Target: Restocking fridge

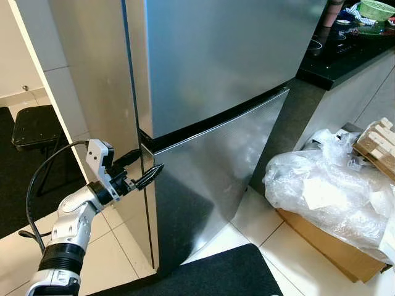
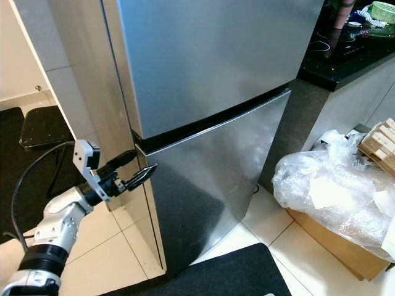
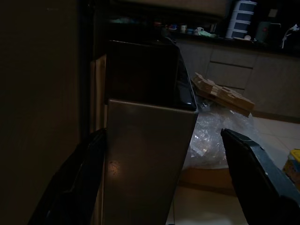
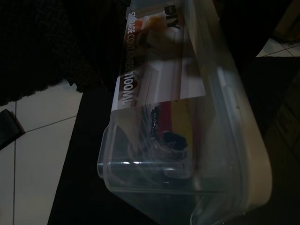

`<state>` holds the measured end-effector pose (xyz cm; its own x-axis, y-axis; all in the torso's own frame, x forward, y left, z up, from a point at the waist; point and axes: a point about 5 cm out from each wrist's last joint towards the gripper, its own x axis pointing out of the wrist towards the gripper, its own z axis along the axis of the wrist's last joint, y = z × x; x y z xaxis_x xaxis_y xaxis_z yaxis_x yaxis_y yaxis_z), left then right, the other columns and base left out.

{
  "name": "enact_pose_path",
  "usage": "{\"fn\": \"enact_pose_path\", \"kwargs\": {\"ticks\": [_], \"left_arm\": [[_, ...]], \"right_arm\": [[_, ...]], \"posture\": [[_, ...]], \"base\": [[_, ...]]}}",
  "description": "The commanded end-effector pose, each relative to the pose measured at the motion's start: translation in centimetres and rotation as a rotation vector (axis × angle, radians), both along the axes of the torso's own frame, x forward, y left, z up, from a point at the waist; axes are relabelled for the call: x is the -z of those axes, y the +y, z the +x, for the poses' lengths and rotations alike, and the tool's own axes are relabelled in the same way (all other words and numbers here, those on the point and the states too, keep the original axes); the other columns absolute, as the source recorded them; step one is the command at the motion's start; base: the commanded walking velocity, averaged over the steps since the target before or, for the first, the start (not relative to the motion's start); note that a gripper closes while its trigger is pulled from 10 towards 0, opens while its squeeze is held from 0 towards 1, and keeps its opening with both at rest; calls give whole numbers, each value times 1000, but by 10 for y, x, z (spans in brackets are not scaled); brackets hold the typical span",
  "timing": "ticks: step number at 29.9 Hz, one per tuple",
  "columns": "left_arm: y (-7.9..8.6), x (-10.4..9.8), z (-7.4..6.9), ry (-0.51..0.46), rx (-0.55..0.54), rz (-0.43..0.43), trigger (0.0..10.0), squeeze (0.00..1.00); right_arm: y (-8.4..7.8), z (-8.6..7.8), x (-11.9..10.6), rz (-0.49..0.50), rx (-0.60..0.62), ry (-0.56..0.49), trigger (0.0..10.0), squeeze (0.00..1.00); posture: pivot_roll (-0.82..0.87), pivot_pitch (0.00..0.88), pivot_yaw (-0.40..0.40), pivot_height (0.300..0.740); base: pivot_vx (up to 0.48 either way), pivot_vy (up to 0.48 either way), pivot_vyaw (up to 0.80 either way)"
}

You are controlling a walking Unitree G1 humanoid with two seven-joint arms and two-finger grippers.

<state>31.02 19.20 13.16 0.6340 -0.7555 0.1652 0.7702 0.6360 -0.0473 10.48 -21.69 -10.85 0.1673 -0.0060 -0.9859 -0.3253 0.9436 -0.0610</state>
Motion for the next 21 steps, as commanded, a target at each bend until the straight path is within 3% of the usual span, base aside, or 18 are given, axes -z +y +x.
{"fn": "enact_pose_path", "kwargs": {"ticks": [1,7,21], "left_arm": [[-17,-1,1,-5,92,16,10000,0],[-37,2,-14,26,295,23,10000,0],[-68,0,-28,28,459,-23,10000,0]], "right_arm": [[-1,1,0,-2,13,-11,10000,0],[-1,0,0,-4,12,-12,10000,0],[-2,1,-1,-8,9,-15,10000,0]], "posture": [[-64,0,-30,740],[-65,0,-33,740],[-66,0,-34,740]], "base": [[0,0,0],[0,0,0],[0,0,0]]}}
